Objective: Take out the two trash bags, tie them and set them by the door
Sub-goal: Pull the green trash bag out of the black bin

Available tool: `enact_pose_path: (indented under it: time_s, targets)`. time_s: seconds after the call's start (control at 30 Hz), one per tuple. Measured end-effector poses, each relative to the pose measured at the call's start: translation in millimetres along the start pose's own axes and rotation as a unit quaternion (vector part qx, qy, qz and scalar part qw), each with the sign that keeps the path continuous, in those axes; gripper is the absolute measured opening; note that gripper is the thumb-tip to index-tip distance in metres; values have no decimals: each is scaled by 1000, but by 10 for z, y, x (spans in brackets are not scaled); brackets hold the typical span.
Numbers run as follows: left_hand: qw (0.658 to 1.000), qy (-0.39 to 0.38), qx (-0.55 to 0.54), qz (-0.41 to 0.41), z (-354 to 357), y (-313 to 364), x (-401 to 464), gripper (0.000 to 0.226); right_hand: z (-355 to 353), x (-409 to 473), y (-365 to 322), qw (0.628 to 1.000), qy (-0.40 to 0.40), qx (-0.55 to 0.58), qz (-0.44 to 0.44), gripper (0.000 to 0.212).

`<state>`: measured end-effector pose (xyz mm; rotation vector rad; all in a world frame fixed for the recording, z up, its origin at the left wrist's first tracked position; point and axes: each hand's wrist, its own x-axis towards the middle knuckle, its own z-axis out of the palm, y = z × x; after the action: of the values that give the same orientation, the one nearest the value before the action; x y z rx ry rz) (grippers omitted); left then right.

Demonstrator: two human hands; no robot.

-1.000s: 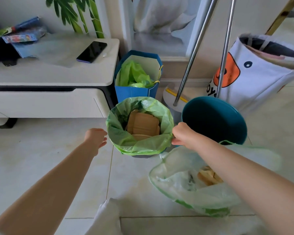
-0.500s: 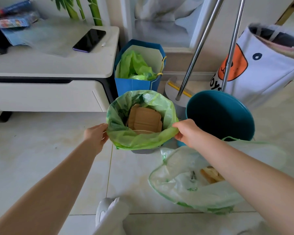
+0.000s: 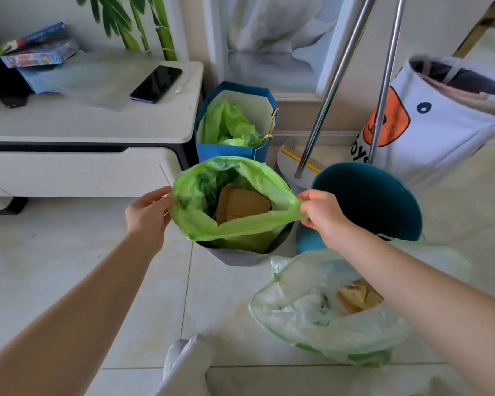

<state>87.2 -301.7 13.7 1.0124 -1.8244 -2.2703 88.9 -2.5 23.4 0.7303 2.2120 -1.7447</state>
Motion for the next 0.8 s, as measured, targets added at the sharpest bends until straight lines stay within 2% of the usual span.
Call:
enact_pose_path:
  time_s: [0.07,0.17,0.27,0.33,0.4,0.5,0.7,0.8]
  targets:
    - [1000,13,-2,-9,-105,26,-8,23,-85,-55,47,998,3,-66,-12,19]
    - [998,13,18,-53,-251,49,41,33,-193,-107,56,996,-6,-81,25,14]
    - [986,-14,131,-106,-332,67,72,51,-230,-168,-35,995,-53,-69,54,9]
    - [973,-36,199,-111,-296,88,20,48,-206,-199,-107,993,-78,-70,58,9]
    - [965,-43,248,-69,-205,135,-45,31,-158,-207,-179,993,-79,-76,35,9]
    - [965,-40,257,4,-34,298,-108,5,-96,-121,-328,997,-24,-73,-27,21]
    - [965,-13,223,138,268,825,-211,20,-87,-101,-761,992,73,10,-102,23]
    - [959,15,206,192,321,1036,-363,22,-172,-192,-974,983,100,29,-150,39]
